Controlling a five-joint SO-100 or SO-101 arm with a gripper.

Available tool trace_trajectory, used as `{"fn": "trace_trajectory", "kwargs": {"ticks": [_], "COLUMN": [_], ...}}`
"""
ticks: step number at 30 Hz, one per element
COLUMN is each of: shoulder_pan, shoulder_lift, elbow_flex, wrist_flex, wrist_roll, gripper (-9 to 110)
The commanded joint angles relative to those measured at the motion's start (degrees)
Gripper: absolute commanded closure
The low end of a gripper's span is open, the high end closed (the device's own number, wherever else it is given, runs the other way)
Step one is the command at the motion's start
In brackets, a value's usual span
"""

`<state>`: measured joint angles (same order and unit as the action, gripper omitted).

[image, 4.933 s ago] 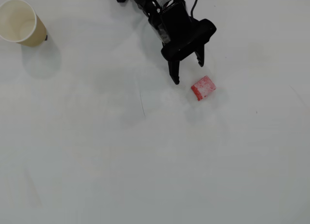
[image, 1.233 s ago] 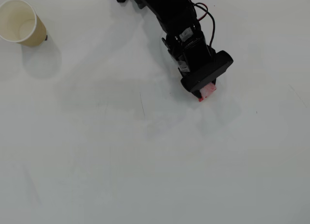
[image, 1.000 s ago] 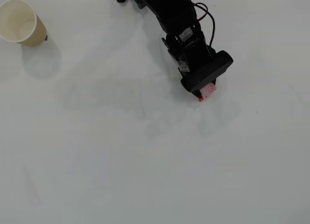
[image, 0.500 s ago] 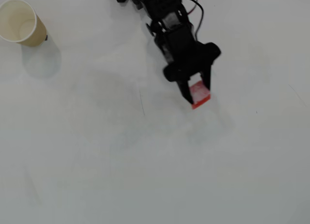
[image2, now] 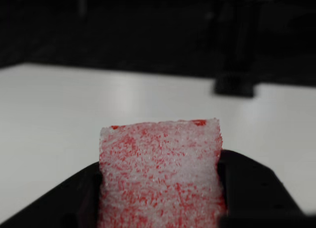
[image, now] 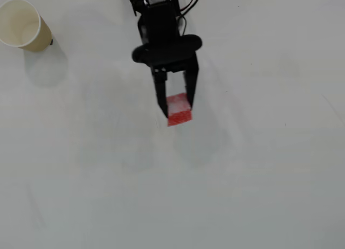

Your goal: Pick up the cube and drop it in the cup.

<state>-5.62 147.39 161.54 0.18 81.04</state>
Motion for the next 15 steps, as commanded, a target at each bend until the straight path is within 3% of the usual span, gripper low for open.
{"fn": "trace_trajectory", "kwargs": {"ticks": [1, 15], "shoulder_pan": [5.62, 26.89], "shoulder_lift": [5.8, 6.94], "elbow_flex": [-2.11, -7.29], "wrist_flex": [1.85, 5.01], "wrist_roll": [-0.88, -2.81], "gripper": [95, 95]}}
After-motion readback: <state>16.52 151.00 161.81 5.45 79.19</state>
